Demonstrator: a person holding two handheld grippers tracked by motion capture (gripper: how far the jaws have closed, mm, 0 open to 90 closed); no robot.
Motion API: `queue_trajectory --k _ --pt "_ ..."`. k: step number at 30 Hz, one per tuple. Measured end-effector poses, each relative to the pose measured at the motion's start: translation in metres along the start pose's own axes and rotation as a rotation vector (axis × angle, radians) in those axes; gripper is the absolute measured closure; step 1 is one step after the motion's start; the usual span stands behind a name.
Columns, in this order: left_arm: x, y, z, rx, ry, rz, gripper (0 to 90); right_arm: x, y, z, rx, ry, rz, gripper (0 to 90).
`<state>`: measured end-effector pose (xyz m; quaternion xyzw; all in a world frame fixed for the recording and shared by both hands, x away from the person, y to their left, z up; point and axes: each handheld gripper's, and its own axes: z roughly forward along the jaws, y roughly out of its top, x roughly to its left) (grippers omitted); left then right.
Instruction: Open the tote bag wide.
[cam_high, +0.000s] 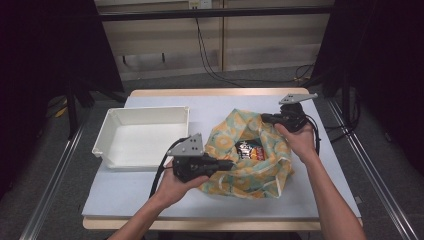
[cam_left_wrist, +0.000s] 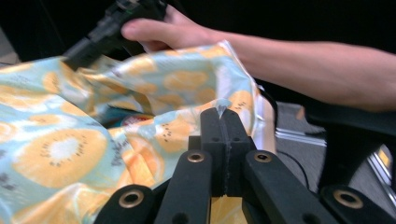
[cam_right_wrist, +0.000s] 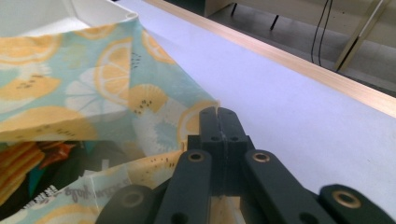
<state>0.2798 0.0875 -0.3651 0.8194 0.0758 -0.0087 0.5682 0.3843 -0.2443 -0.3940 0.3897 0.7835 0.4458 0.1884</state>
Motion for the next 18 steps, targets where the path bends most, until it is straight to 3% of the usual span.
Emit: queue_trajectory --k 5,8,9,12,18 --pt "-0.010 -0.019 0.001 0.051 -0.017 -0.010 90.0 -0.001 -0.006 0.006 -0.006 0.003 0.020 90.0" --pt "-0.016 -0.037 0.003 0.113 -0.024 -0.004 90.0 -0.008 -0.016 0.010 -0.004 -0.003 0.051 90.0" --pt "-0.017 -0.043 0.004 0.117 -0.042 -0.011 90.0 -0.008 -0.016 0.010 -0.004 -0.003 0.051 90.0" --pt "-0.017 -0.060 0.009 0.164 -0.046 -0.032 90.0 -0.014 -0.027 0.015 0.008 -0.008 0.073 90.0" --pt "-0.023 -0.078 0.022 0.259 -0.068 -0.006 90.0 -0.020 -0.043 0.023 0.018 0.002 0.098 90.0"
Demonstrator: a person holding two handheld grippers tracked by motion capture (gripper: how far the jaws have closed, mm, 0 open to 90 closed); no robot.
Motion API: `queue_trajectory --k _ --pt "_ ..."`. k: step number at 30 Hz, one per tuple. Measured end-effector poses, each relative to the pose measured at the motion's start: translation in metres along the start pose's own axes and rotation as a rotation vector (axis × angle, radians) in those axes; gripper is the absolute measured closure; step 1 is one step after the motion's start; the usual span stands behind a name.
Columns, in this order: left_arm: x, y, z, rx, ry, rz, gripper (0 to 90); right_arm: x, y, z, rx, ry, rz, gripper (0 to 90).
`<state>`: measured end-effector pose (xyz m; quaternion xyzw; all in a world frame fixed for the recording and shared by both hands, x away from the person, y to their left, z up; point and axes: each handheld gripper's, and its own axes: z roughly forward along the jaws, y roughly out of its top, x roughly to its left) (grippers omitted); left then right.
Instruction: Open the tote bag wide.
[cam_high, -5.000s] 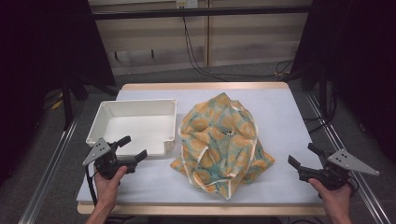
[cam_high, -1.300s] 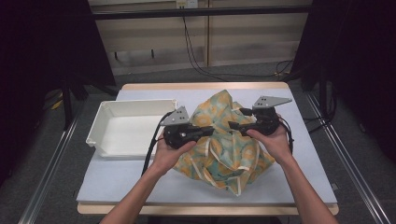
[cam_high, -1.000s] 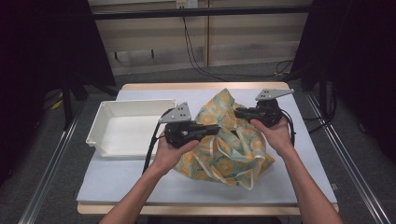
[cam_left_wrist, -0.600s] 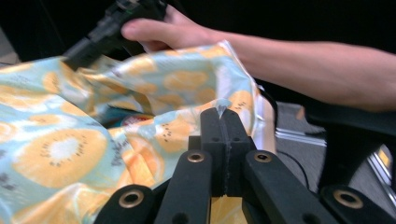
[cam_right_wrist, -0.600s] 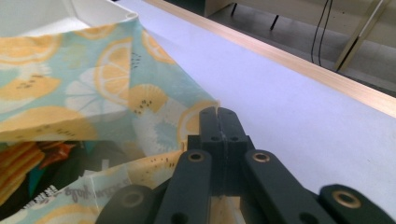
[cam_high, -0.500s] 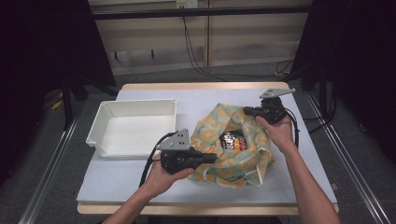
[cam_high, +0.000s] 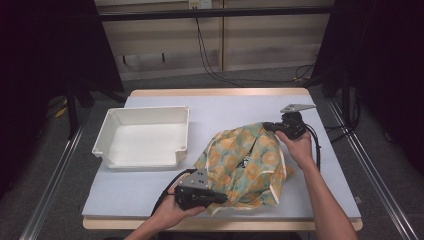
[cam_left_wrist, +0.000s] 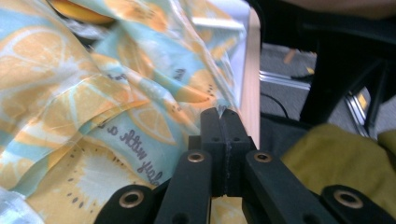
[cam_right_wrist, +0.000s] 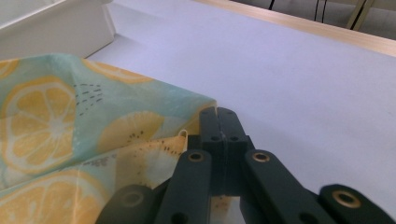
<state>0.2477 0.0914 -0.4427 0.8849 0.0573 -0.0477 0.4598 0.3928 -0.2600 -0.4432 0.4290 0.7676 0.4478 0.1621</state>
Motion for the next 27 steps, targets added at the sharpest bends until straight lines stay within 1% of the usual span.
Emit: queue_trajectory --k 1,2,3,4,5,6,7,8,9,11,12,13,14,15,16,17,18,20,21,22,23,24,25,26,27 --pt "-0.001 -0.002 0.003 0.005 -0.009 -0.003 90.0 0.000 -0.002 0.003 0.001 -0.001 0.003 90.0" --pt "-0.002 -0.005 0.006 0.021 -0.015 0.006 90.0 -0.001 -0.004 0.008 0.006 0.008 0.007 90.0" --pt "-0.003 -0.007 0.008 0.032 -0.011 0.007 90.0 -0.001 -0.004 0.008 0.006 0.008 0.007 90.0" --pt "-0.003 -0.012 0.012 0.057 -0.012 0.001 90.0 -0.003 -0.008 0.014 0.022 0.011 0.003 90.0" --pt "-0.003 -0.012 0.012 0.057 -0.012 0.001 90.0 -0.003 -0.008 0.014 0.022 0.011 0.003 90.0" --pt "-0.001 -0.015 0.015 0.073 0.000 0.005 90.0 -0.004 -0.013 0.020 0.031 0.013 0.010 90.0" --pt "-0.001 -0.016 0.015 0.067 -0.004 -0.008 90.0 -0.004 -0.013 0.020 0.031 0.013 0.010 90.0" --pt "0.001 -0.017 0.015 0.090 0.001 0.001 90.0 -0.005 -0.014 0.022 0.038 0.013 0.014 90.0" --pt "0.001 -0.018 0.017 0.087 0.003 -0.006 90.0 -0.006 -0.017 0.025 0.039 0.019 0.021 90.0" --pt "0.001 -0.020 0.022 0.136 0.043 0.022 90.0 -0.006 -0.022 0.031 0.064 0.019 0.013 90.0" --pt "0.002 -0.021 0.024 0.158 0.053 0.015 90.0 -0.006 -0.024 0.033 0.060 0.026 0.021 90.0" --pt "0.005 -0.022 0.025 0.161 0.046 0.006 90.0 -0.007 -0.026 0.035 0.056 0.029 0.030 90.0" --pt "0.007 -0.024 0.027 0.139 0.040 -0.003 90.0 -0.006 -0.030 0.039 0.075 0.030 0.034 90.0" --pt "0.007 -0.024 0.027 0.132 0.047 -0.002 90.0 -0.006 -0.030 0.039 0.075 0.030 0.034 90.0" --pt "0.008 -0.024 0.028 0.132 0.061 0.004 90.0 -0.005 -0.031 0.041 0.091 0.024 0.018 90.0" --pt "0.010 -0.023 0.026 0.158 0.067 0.008 90.0 -0.004 -0.032 0.043 0.111 0.015 0.007 90.0" --pt "0.010 -0.025 0.027 0.134 0.067 0.005 90.0 -0.004 -0.032 0.043 0.113 0.007 0.007 90.0" --pt "0.010 -0.025 0.027 0.137 0.072 0.006 90.0 -0.004 -0.032 0.044 0.117 0.006 0.001 90.0" --pt "0.009 -0.025 0.027 0.131 0.076 -0.005 90.0 -0.004 -0.032 0.044 0.117 0.006 0.001 90.0" --pt "0.010 -0.026 0.027 0.123 0.068 -0.014 90.0 -0.004 -0.032 0.044 0.117 0.007 0.006 90.0" --pt "0.011 -0.026 0.026 0.133 0.073 -0.013 90.0 -0.005 -0.032 0.044 0.118 0.009 0.008 90.0" --pt "0.011 -0.027 0.027 0.112 0.064 -0.018 89.9 -0.004 -0.031 0.043 0.111 0.005 0.017 83.1" --pt "0.012 -0.027 0.026 0.120 0.066 -0.018 89.9 -0.004 -0.031 0.043 0.111 0.005 0.017 83.1" --pt "0.013 -0.027 0.026 0.106 0.064 -0.031 88.3 -0.005 -0.031 0.042 0.097 0.006 0.034 79.5" --pt "0.013 -0.028 0.026 0.097 0.065 -0.048 83.4 -0.006 -0.031 0.040 0.086 0.010 0.041 75.9"
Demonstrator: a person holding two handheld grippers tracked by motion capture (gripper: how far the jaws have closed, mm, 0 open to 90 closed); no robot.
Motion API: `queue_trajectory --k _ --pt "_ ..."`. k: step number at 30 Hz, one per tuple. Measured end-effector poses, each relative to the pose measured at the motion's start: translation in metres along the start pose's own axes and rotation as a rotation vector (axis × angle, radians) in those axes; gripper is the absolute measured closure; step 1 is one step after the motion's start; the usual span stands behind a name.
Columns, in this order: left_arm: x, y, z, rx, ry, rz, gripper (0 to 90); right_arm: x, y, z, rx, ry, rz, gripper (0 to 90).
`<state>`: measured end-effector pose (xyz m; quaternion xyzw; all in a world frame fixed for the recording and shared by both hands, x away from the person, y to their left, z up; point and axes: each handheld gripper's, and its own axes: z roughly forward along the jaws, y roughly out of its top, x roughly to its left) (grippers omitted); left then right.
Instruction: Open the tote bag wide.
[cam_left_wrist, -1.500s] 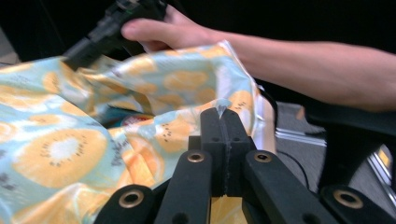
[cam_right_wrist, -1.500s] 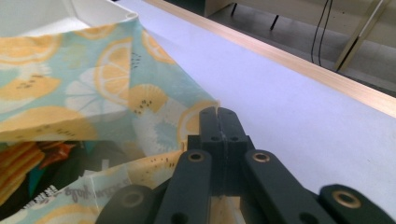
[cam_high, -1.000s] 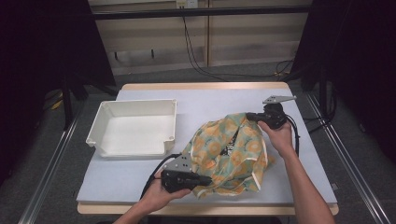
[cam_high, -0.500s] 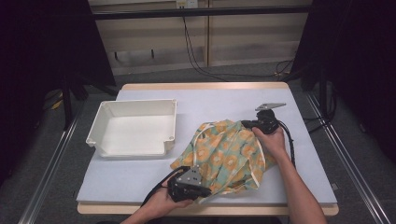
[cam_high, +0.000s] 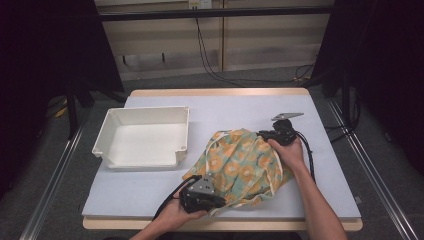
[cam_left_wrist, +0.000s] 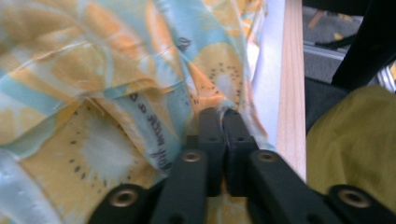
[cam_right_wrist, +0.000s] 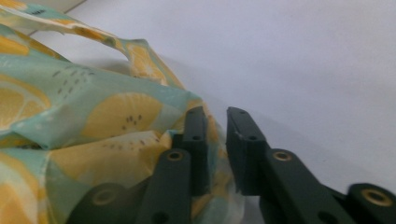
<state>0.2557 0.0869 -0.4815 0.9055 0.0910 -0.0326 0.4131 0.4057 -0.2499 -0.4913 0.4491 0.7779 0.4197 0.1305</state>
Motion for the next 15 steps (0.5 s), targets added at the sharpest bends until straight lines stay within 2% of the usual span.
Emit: queue_trajectory --k 1,3,5,7,10,11,12,13,14,15 --pt "0.000 0.000 -0.002 0.004 -0.005 0.004 78.8 -0.001 0.003 -0.006 -0.013 -0.013 -0.001 67.3" --pt "-0.002 0.001 -0.004 -0.023 -0.012 0.001 77.2 -0.001 0.004 -0.009 -0.024 -0.016 0.000 65.4" --pt "-0.004 0.001 -0.007 -0.040 -0.025 -0.005 71.5 0.001 0.010 -0.020 -0.062 -0.014 -0.001 57.3" --pt "-0.008 0.003 -0.011 -0.065 -0.023 0.007 68.8 0.002 0.013 -0.031 -0.092 -0.011 -0.001 55.2" --pt "-0.012 0.007 -0.017 -0.118 -0.041 0.000 61.8 0.002 0.016 -0.047 -0.119 -0.021 0.000 45.8" --pt "-0.015 0.008 -0.020 -0.131 -0.040 0.003 60.5 0.004 0.018 -0.059 -0.134 -0.029 -0.006 42.1" --pt "-0.016 0.009 -0.022 -0.130 -0.028 0.020 60.5 0.004 0.018 -0.059 -0.134 -0.029 -0.006 42.1" --pt "-0.018 0.010 -0.025 -0.155 -0.036 0.013 59.2 0.005 0.019 -0.064 -0.141 -0.035 -0.009 40.2" --pt "-0.018 0.012 -0.027 -0.156 -0.037 0.017 57.1 0.007 0.020 -0.072 -0.157 -0.028 -0.012 39.2" --pt "-0.020 0.014 -0.033 -0.182 -0.034 0.023 53.5 0.014 0.021 -0.085 -0.171 -0.018 -0.027 37.7"
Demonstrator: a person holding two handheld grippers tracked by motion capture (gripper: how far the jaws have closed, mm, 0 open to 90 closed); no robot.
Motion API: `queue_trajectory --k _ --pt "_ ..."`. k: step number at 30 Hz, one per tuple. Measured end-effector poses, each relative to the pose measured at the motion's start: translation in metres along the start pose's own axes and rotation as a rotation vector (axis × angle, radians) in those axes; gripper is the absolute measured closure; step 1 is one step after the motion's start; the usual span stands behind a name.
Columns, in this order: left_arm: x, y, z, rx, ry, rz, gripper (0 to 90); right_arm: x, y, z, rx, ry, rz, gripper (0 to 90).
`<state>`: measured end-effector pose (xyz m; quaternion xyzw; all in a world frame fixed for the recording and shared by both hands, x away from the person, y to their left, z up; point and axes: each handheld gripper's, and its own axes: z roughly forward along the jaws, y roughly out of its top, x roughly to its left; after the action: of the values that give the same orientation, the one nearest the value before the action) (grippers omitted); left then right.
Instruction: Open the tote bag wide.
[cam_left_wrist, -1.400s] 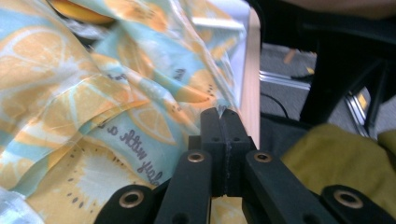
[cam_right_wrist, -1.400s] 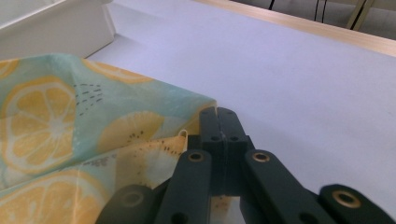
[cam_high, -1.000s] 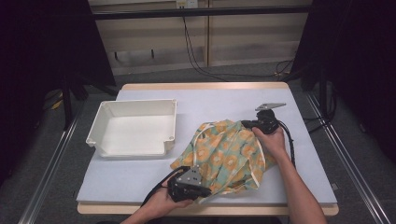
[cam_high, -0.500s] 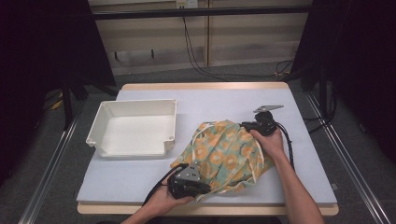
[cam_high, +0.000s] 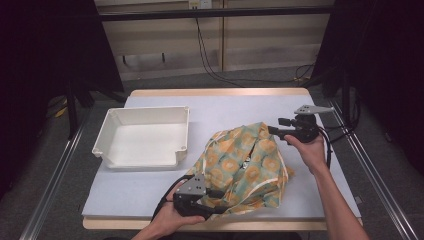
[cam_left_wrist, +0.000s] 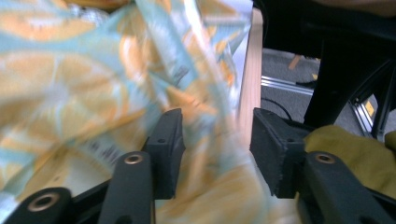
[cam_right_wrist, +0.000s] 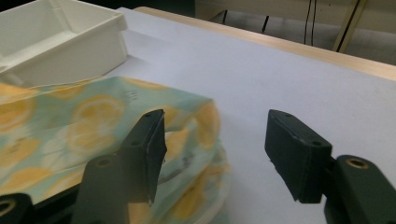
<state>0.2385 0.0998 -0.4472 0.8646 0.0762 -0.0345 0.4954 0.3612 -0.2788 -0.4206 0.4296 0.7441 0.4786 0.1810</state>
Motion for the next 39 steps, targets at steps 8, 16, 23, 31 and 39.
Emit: queue_trajectory --k 8,16,23,31,39 --pt "0.003 0.011 -0.022 -0.085 0.043 0.000 48.9 0.037 -0.009 -0.036 0.002 0.054 -0.058 35.2" --pt "0.029 0.035 -0.022 -0.136 0.146 -0.014 55.3 0.084 -0.018 -0.055 0.042 0.155 -0.121 35.8" --pt "0.046 0.032 0.003 -0.055 0.198 -0.019 38.0 0.118 -0.025 -0.037 0.093 0.224 -0.174 27.1" --pt "0.055 0.020 0.009 -0.011 0.274 -0.046 54.1 0.124 -0.041 -0.014 0.147 0.192 -0.211 32.1" --pt "0.062 0.013 -0.009 -0.019 0.285 -0.097 90.0 0.114 -0.047 -0.022 0.116 0.193 -0.190 89.3"
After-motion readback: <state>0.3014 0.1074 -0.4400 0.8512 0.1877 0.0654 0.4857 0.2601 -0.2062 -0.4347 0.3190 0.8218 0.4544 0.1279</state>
